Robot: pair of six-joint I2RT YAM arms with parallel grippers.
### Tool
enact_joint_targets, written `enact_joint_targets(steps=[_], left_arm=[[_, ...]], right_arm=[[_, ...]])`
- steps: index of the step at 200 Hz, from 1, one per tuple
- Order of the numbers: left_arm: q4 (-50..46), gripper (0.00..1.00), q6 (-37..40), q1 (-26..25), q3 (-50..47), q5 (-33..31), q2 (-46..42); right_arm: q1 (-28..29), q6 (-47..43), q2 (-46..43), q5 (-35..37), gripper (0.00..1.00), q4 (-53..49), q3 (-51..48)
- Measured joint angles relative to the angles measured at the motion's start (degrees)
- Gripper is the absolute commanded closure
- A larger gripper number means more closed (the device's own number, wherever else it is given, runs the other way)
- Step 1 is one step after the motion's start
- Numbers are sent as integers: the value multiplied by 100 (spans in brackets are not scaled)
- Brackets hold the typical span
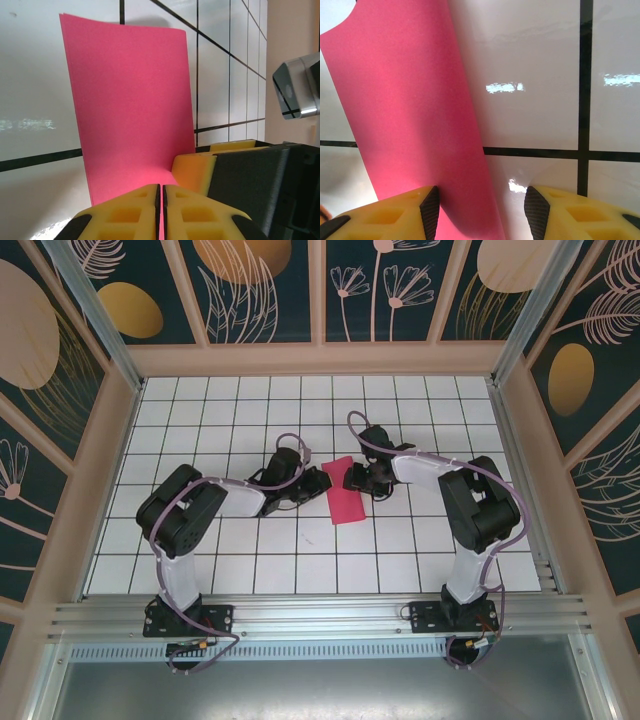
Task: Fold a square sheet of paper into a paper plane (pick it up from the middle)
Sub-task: Hold the square sheet of paper at the center of the table.
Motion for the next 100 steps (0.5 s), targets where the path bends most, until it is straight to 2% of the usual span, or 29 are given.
enact_joint_targets(steps=[100], left_arm=[[-297, 86, -15, -26, 229, 11, 385]], right_arm=[[0, 0, 0, 0, 46, -4, 7]])
